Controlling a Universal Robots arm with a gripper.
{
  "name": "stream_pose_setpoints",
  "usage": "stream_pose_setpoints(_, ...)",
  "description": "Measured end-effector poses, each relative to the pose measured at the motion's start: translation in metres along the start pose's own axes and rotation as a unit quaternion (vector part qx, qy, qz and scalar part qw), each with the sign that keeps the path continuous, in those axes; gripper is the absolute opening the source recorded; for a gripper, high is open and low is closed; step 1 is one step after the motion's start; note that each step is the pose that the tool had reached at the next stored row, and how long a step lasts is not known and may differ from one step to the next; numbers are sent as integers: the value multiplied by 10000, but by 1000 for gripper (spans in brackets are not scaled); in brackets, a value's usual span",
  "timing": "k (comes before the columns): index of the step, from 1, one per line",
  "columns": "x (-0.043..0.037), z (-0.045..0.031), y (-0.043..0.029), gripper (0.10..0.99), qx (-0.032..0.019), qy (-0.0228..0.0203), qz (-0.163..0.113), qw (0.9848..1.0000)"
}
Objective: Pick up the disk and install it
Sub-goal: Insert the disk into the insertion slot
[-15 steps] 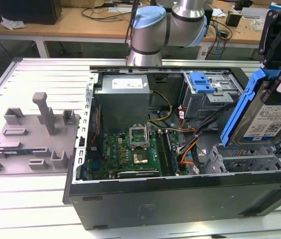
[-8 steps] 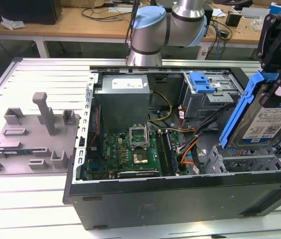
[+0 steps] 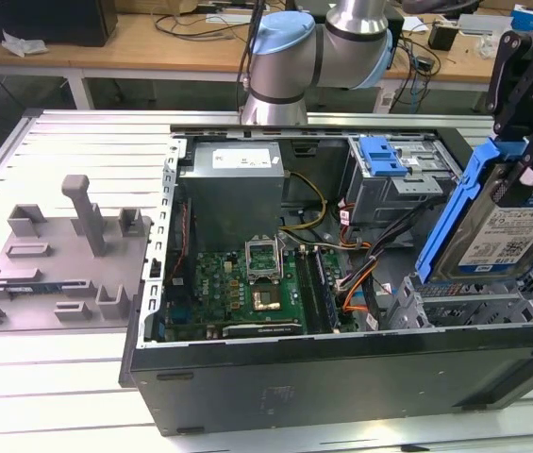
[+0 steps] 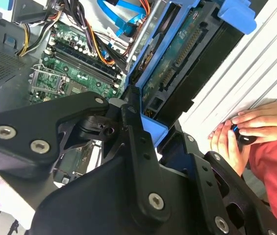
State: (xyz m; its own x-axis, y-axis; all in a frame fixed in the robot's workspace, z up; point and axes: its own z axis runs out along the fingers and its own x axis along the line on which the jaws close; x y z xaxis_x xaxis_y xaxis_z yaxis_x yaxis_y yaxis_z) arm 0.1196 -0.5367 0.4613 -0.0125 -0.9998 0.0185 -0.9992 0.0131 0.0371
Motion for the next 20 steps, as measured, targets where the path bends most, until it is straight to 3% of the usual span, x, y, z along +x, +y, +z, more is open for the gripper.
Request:
stream_pose_setpoints(9,-2,73,-50,365,-52,11,-46,10000)
stream_pose_setpoints(16,-4,131,-53,365,-53,12,-51,10000)
stream_pose_setpoints(20,-6,216,-54,365,-53,13,-57,10000)
